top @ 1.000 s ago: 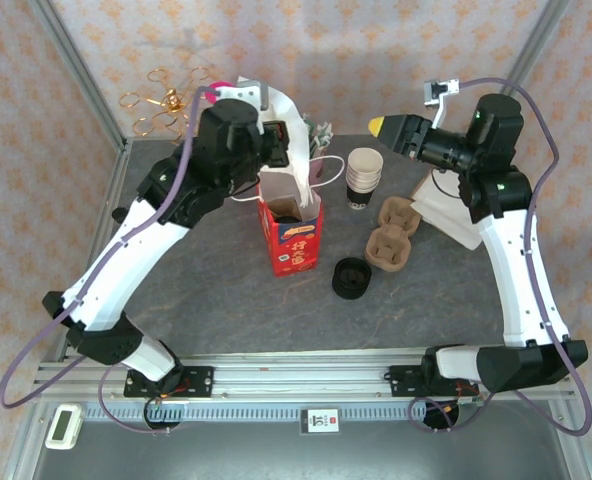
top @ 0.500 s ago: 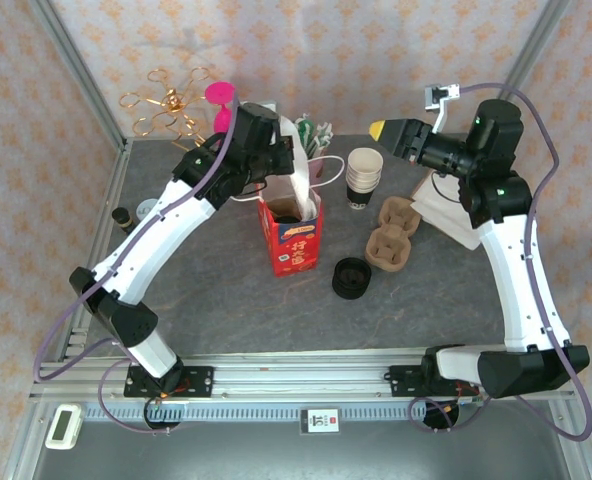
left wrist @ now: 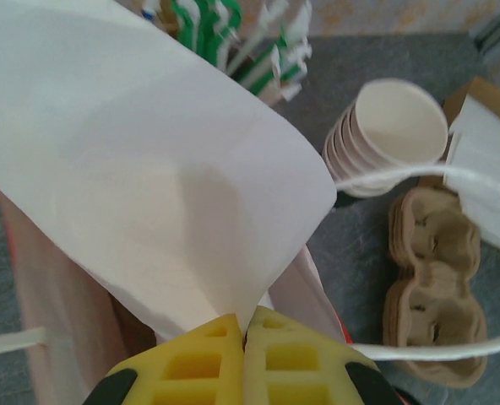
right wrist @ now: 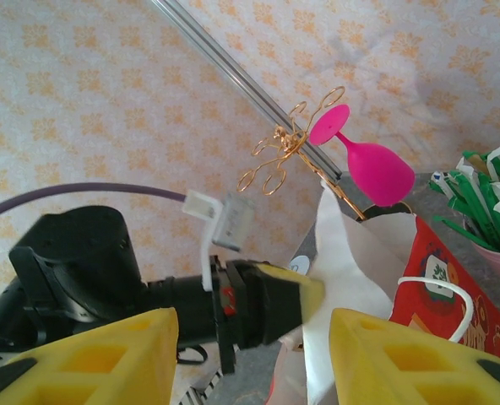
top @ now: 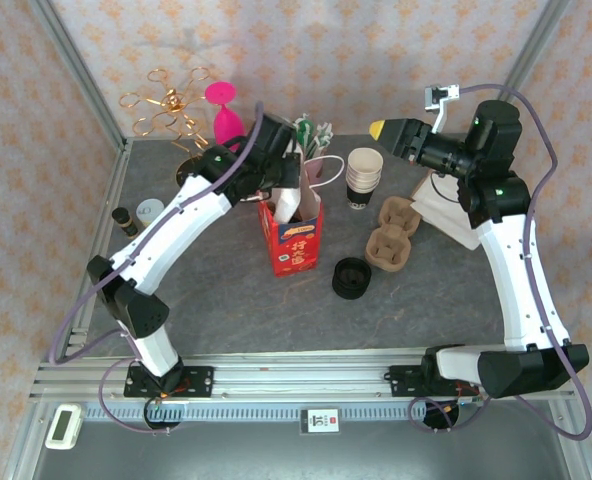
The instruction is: Pack the takeout coffee
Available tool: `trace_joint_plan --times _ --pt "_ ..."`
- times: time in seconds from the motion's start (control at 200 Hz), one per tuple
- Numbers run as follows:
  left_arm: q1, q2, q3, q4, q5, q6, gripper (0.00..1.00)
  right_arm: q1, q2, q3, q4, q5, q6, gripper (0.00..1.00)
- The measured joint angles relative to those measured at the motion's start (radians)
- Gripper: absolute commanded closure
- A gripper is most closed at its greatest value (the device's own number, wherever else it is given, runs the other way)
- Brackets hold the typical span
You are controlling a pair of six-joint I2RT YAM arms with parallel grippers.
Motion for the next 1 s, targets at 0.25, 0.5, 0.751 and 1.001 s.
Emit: trace_joint_plan --times 0.25,0.5,0.751,1.001 --pt "-0.017 0.034 -0.002 -0.024 0.000 0.030 1.00 0.000 0.000 0.000 0.000 0.004 0.002 0.49" --pt "-0.017 0.038 -0.001 -0.060 -0.008 0.046 0.67 0.000 0.000 0.000 -0.003 0.018 -0.006 0.48" --pt "-0.012 0.036 0.061 -0.058 -0.023 0.050 0.62 -0.006 0.011 0.000 -0.043 0.099 -0.019 0.45" --pt "0.041 0.040 0.074 0.025 -0.002 0.029 0.72 -0.059 0.021 -0.045 -0.048 0.138 -0.010 0.45"
